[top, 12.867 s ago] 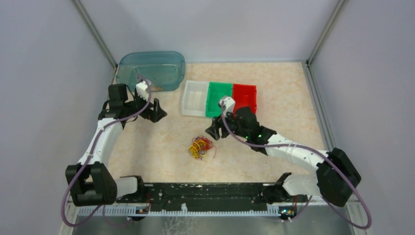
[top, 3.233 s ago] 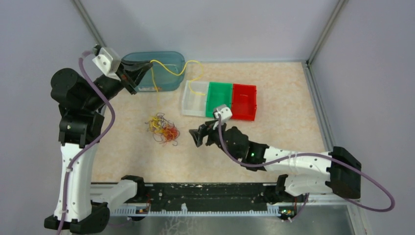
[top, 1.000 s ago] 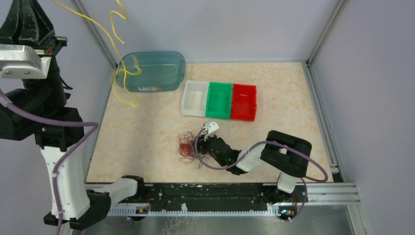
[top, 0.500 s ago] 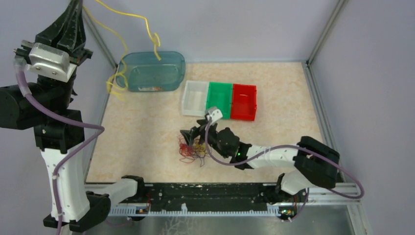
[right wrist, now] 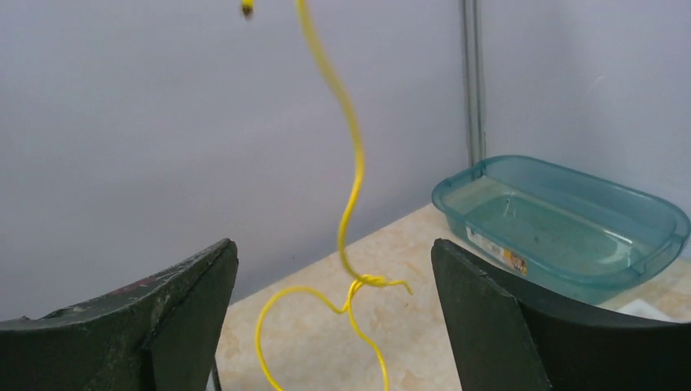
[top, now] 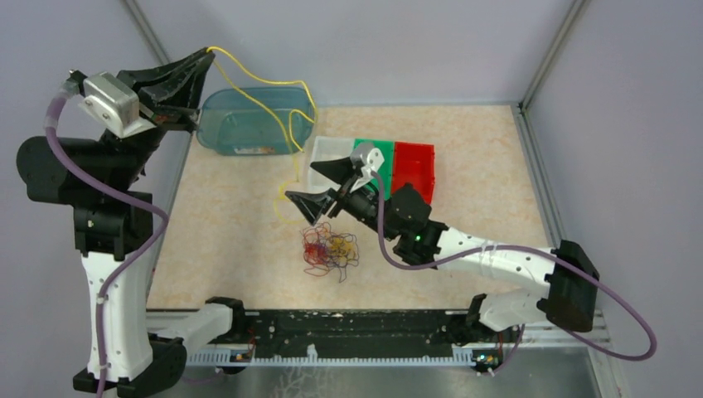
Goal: Untangle the cables
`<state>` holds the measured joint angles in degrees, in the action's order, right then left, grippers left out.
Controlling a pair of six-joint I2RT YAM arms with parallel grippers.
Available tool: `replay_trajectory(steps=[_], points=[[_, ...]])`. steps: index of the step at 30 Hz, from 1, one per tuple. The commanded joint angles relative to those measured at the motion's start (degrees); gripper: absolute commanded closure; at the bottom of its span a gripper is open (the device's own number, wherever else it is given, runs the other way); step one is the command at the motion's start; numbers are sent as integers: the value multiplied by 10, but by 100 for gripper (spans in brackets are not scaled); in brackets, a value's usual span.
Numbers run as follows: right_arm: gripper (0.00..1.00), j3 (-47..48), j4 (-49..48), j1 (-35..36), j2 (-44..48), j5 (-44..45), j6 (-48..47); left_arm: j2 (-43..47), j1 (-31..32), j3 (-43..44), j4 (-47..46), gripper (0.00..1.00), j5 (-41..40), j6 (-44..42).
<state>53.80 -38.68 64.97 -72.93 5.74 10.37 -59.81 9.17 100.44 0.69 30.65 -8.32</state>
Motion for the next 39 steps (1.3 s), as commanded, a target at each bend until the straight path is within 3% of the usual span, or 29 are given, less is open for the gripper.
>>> replay_trajectory(steps=[1,6,12,17,20,22,27,30,34,36,39], points=[[13,47,-1,-27,3,-40,-11,19,-3,-12,13,100,44,95],[26,76,12,-32,-12,-72,-11,26,-3,-37,19,100,52,145],[20,104,27,-32,-36,-114,-8,26,-3,-47,25,100,49,160],[28,116,26,-32,-54,-98,-17,28,-3,-48,23,100,49,168],[43,116,24,-32,-61,-86,-23,29,-3,-46,24,100,48,167],[63,112,17,-32,-62,-77,-24,30,-3,-44,24,100,46,165],[100,100,3,-33,-52,-47,-27,33,-3,-49,24,100,43,167],[100,82,-1,-38,-28,-20,-25,43,-3,-67,29,100,28,154],[100,52,-12,-62,12,-11,2,65,-3,-128,49,91,-5,149],[100,46,-5,-69,28,-9,6,69,-3,-158,76,75,19,159],[100,44,9,-80,45,-7,15,52,-2,-181,139,59,107,178]])
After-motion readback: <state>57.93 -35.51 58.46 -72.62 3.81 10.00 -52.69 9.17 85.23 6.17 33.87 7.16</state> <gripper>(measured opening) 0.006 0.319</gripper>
